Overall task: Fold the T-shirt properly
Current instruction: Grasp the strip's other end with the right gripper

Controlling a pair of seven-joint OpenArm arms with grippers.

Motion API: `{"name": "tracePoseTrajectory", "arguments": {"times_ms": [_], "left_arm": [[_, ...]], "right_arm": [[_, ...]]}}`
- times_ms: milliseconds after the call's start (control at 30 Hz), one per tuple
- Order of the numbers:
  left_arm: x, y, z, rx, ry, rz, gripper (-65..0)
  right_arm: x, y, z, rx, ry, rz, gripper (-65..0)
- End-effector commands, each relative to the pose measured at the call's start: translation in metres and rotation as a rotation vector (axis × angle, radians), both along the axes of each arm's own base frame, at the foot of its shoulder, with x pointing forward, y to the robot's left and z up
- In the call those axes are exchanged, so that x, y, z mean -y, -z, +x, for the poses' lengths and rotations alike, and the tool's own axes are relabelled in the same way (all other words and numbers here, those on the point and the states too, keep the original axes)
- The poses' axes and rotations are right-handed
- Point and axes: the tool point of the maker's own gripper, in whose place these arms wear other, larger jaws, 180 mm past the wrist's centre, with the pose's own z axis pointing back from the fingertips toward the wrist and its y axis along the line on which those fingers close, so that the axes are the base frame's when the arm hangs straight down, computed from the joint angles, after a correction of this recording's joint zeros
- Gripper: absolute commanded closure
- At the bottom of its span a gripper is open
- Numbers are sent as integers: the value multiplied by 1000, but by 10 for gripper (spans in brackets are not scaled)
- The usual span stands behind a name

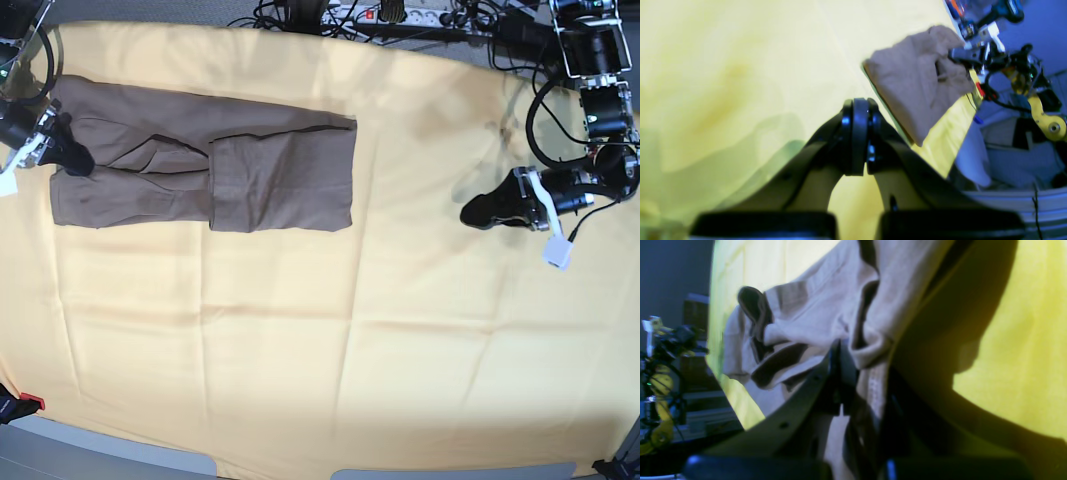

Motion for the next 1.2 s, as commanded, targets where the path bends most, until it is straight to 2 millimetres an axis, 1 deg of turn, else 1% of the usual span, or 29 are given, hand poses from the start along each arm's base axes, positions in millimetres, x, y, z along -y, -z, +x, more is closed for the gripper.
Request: {"name": "tracePoseTrajectory", "arguments": {"times_ms": [0, 133, 233, 367, 467, 533, 667, 867, 933, 1033, 1100, 1167], "left_arm": [[-7, -20, 10, 63, -18, -7, 0], [-17, -26, 13, 82, -50, -9, 0], [-17, -26, 13, 84, -52, -8, 0], [-18, -27, 13, 90, -49, -4, 0], [-18, -27, 13, 89, -49, -4, 0], [-18, -27, 13, 90, -49, -2, 0], [-22, -28, 13, 90, -49, 12, 0], [-27, -29, 13, 90, -49, 28, 0], [-27, -29, 13, 90, -50, 28, 0], [-27, -29, 12, 89, -49, 28, 0], [-27, -29, 13, 90, -49, 28, 0], [-27, -29, 12, 89, -49, 28, 0]], "right_arm": [[4, -8, 1, 4, -15, -23, 0], [15, -39, 14, 111, -12, -98, 0], [19, -63, 23, 186, -28, -173, 0], [18, -80, 27, 220, -79, -295, 0], [12, -91, 28, 252, -113, -342, 0], [14, -91, 26, 239, -134, -408, 0], [28, -88, 23, 208, -128, -563, 0], [46, -82, 23, 171, -100, -666, 0], [51, -81, 24, 152, -65, -669, 0], [48, -85, 26, 160, -45, -647, 0], [36, -96, 31, 211, -57, -609, 0], [17, -113, 35, 278, -94, -557, 0]]}}
